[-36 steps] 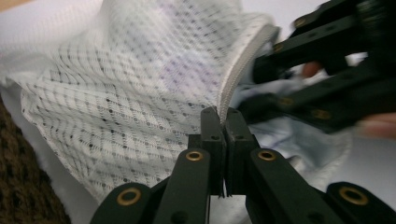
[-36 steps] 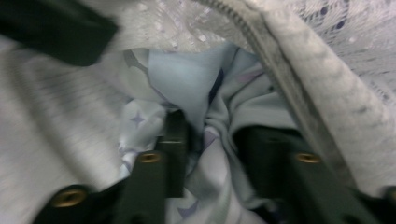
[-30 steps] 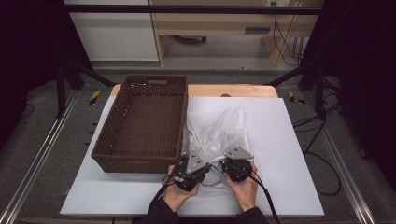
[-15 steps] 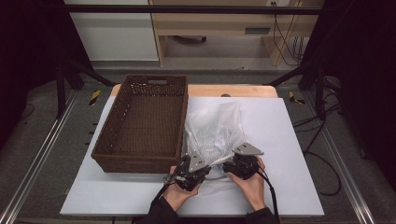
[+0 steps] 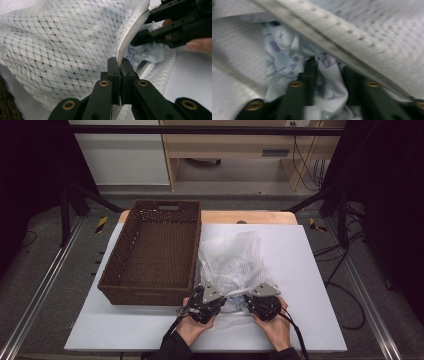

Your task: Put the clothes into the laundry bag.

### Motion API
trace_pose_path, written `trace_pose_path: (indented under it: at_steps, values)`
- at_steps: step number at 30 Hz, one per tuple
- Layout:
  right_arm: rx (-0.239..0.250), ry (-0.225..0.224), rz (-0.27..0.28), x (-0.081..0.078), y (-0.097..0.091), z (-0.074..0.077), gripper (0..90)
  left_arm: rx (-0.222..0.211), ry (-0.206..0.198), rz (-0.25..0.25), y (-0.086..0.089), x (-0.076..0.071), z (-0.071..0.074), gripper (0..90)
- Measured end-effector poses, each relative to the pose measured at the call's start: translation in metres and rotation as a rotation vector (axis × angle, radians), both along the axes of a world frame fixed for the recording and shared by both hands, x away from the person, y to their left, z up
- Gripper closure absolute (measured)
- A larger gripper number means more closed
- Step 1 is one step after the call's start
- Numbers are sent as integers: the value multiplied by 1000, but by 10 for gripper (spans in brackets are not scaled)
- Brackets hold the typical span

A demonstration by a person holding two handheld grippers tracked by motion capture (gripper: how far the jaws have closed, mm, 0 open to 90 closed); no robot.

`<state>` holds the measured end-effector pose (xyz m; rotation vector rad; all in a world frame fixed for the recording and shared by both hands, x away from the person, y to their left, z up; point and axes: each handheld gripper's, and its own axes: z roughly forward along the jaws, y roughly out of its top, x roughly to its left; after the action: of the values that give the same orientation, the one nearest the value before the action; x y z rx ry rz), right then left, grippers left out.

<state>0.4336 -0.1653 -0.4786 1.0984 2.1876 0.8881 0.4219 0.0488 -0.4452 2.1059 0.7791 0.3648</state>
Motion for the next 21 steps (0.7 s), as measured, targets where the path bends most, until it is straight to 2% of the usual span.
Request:
trace_pose_path:
  at_steps: [3, 5, 7, 9, 11, 13, 14, 16, 19, 21]
  values:
    - [36, 6, -33, 2, 1, 3, 771, -8, -6, -5, -1, -1, 4, 883]
    - [88, -21, -12, 0, 6, 8, 779, -16, -20, -10, -2, -2, 9, 884]
    - [151, -34, 34, -1, 15, 15, 780, -40, -39, -17, -1, -6, 18, 885]
    - [182, -43, 42, 5, 26, 19, 780, -46, -61, -23, 1, -10, 25, 886]
    - [177, -52, 22, 16, 34, 16, 780, -47, -68, -33, 2, -13, 27, 886]
    - [164, -60, -28, 28, 39, 8, 780, -37, -61, -46, 2, -15, 26, 886]
    - [139, -80, -69, 34, 39, 3, 780, -34, -57, -49, 2, -15, 25, 886]
    - [128, -101, -111, 38, 38, -2, 779, -17, -50, -51, 0, -15, 20, 886]
    - [132, -96, -126, 39, 34, 0, 748, -3, -33, -47, 0, -12, 13, 885]
    - [143, -93, -110, 35, 31, 4, 649, 3, -23, -40, 0, -9, 9, 884]
